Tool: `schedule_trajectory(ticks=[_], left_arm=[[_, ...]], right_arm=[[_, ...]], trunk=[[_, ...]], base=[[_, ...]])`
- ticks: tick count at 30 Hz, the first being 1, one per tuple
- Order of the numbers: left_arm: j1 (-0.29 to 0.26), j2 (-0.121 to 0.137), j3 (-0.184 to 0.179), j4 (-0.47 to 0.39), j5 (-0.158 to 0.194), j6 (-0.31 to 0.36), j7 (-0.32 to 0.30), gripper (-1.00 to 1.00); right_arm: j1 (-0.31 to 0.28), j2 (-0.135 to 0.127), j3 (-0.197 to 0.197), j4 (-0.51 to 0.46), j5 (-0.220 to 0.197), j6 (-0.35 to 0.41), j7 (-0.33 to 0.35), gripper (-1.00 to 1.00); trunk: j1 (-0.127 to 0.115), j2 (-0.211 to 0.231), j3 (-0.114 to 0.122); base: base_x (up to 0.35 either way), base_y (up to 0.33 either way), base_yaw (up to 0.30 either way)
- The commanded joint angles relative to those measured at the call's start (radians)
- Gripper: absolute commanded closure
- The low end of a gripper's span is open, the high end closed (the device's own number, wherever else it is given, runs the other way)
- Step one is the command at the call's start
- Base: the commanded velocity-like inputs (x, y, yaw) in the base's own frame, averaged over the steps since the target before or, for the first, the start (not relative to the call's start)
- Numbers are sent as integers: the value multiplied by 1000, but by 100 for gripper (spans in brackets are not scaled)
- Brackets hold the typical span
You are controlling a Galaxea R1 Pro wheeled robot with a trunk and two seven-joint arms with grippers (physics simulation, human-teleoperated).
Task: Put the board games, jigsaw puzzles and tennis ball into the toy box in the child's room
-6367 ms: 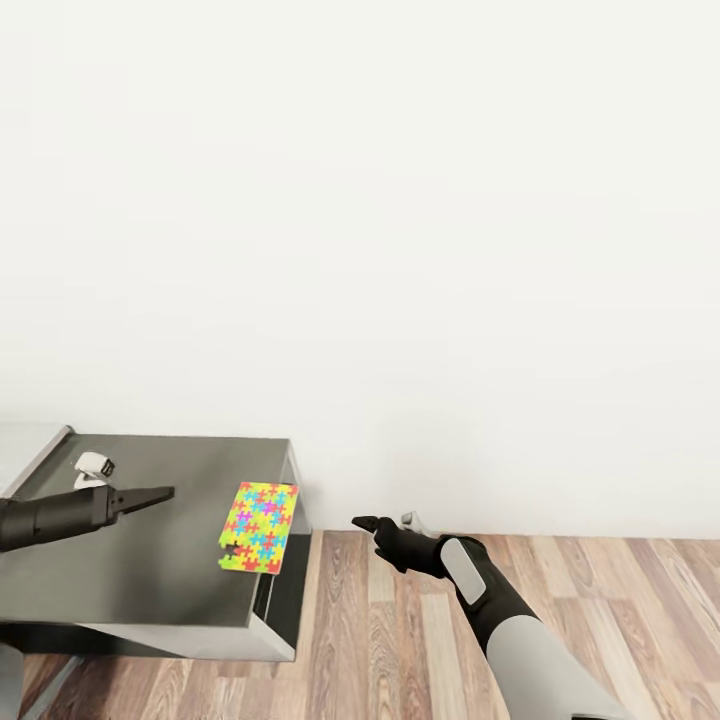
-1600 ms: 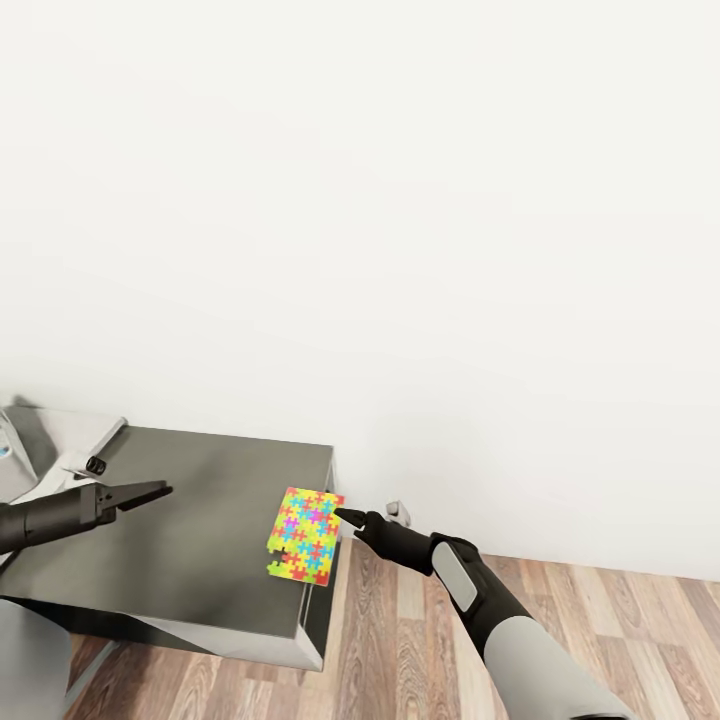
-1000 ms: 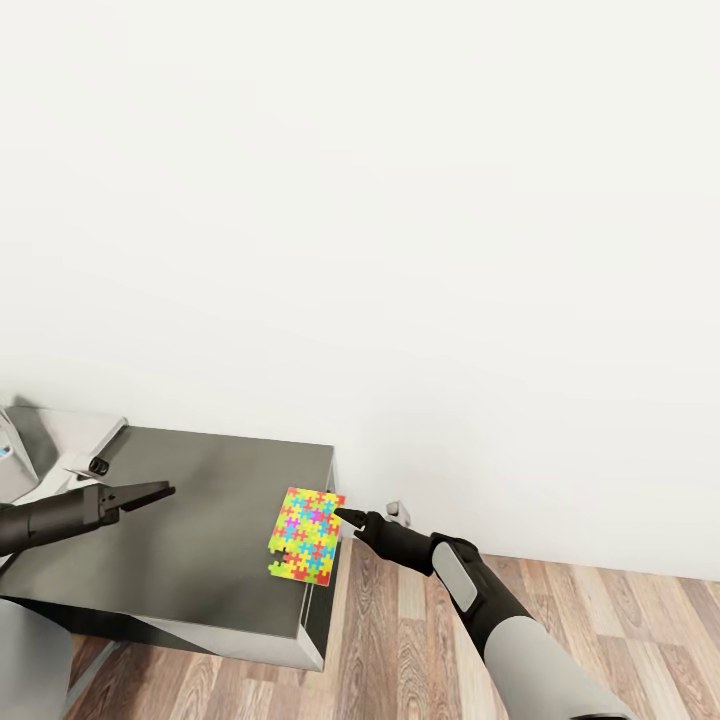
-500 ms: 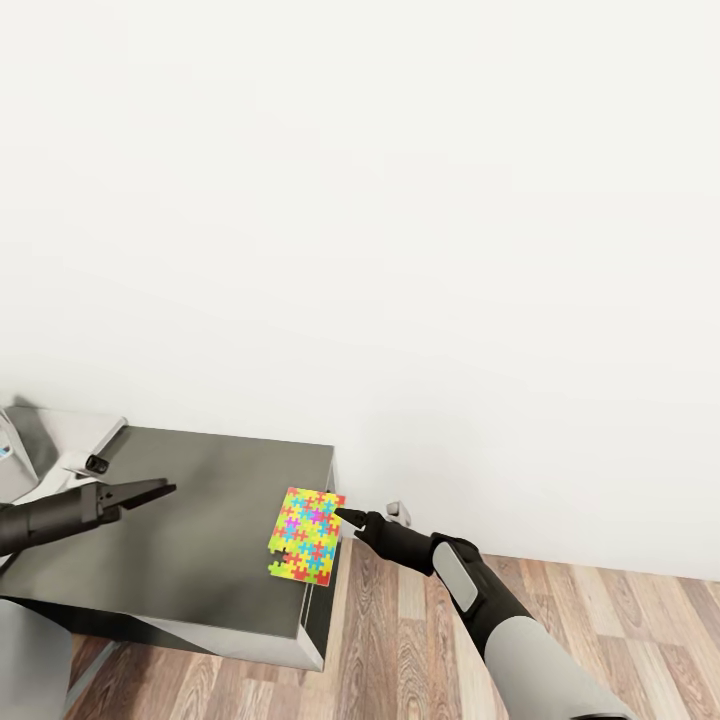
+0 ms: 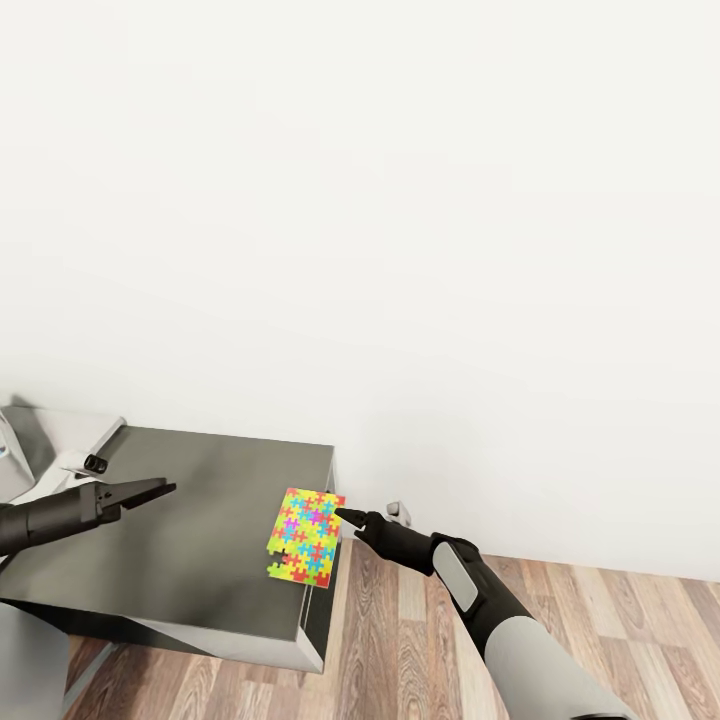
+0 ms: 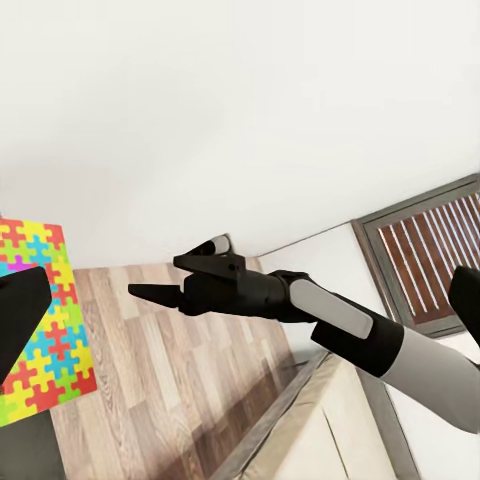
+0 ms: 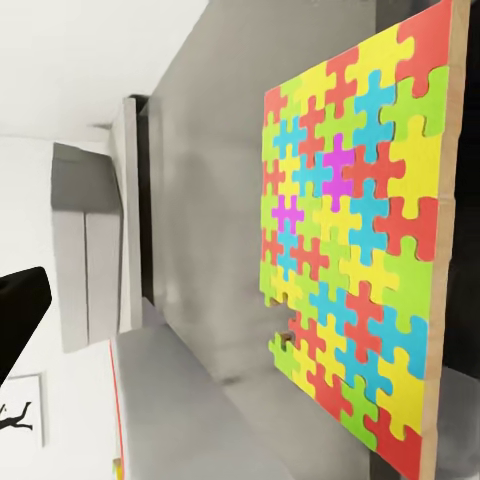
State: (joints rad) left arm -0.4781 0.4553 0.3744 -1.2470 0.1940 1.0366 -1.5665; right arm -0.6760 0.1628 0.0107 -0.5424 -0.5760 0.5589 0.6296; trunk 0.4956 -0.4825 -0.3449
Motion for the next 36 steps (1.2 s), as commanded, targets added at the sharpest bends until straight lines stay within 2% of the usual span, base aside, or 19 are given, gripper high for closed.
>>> schedule_trajectory(ticks=[1,7,36], left_arm=[[-1,0,0,0,-1,11,-4,-100],[-1,0,0,0,-1,11,-4,-100],[0,0,0,0,-1,11,-4,-100]], right_arm=[[-1,0,1,-1,-9,7,-2,-100],[-1,0,1,-1,-8,6,-2,-100],[-1,1,2,-1,-7,4,-3,-100]], trunk=[[0,-2,-2],[0,-2,-2],[112,-205,-92]], base=[[0,0,0],[0,0,0],[0,0,0]])
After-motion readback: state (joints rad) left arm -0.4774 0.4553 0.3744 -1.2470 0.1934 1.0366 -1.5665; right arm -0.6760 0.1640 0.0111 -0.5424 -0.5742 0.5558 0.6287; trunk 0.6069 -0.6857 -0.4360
